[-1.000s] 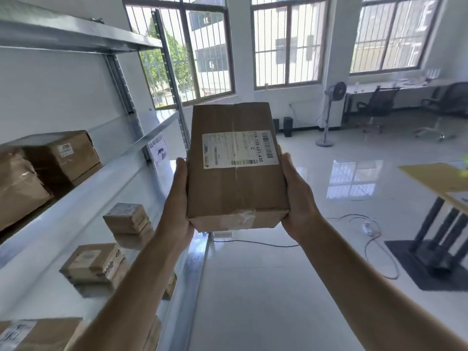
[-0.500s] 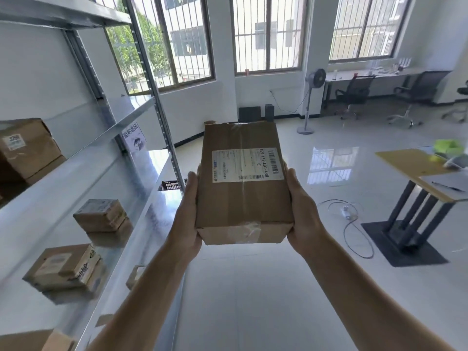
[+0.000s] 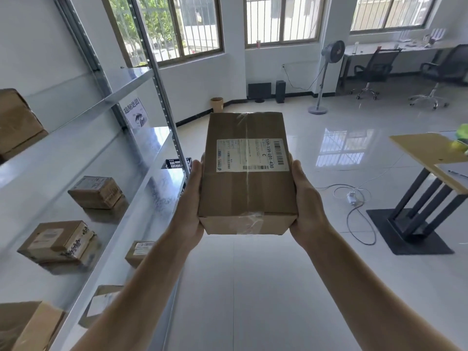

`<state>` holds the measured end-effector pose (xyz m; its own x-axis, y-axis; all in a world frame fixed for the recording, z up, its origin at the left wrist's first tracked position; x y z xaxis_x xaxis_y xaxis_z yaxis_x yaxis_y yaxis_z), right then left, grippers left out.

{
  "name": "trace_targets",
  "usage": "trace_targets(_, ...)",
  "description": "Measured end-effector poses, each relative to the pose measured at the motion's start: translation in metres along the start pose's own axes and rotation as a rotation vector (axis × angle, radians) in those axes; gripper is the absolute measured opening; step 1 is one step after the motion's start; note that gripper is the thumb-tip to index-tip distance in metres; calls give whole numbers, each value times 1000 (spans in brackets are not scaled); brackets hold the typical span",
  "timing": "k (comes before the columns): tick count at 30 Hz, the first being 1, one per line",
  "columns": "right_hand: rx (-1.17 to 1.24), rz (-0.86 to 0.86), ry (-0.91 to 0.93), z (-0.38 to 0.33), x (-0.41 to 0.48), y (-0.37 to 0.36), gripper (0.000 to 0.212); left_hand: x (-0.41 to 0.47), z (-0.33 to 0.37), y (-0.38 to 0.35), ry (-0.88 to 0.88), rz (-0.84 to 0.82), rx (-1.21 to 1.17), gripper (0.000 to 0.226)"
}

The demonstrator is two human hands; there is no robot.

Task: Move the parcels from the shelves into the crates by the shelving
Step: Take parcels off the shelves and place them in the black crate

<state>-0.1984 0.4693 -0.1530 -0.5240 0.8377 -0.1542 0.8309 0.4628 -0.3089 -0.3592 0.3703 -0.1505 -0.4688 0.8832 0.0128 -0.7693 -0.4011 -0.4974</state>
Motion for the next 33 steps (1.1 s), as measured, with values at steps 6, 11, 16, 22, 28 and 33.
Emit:
trace_targets(6, -12, 3, -44, 9, 9, 15, 46, 6, -17, -3, 10, 7, 4, 58)
trace_targets(11, -8, 30, -66, 16, 28, 22, 46, 23, -25, -4, 18, -9, 21, 59)
trace_targets(16, 1, 55, -78, 21, 55, 22, 45, 50, -33, 5, 63, 16, 31, 60)
trace_targets(22, 11, 60, -61, 19, 101, 10, 45, 103, -34, 24, 80, 31, 7, 60)
trace_targets(28, -19, 104, -62, 15, 160, -11, 46, 170, -25, 49, 84, 7, -13, 57)
trace_targets(33, -20, 130, -51, 13, 199, -27, 46, 212, -17, 62, 96, -32, -26, 61)
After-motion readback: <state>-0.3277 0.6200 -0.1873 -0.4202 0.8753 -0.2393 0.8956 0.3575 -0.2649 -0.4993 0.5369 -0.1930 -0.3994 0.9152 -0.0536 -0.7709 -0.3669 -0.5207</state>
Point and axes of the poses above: each hand's wrist, its own x-axis towards the middle knuckle, its own y-axis out of the back of the hand, z = x × y, the point moved 5 cm from there along x, towards the middle knuckle, and after that the axes turned 11 degrees about -x, right-handed, at the moved point
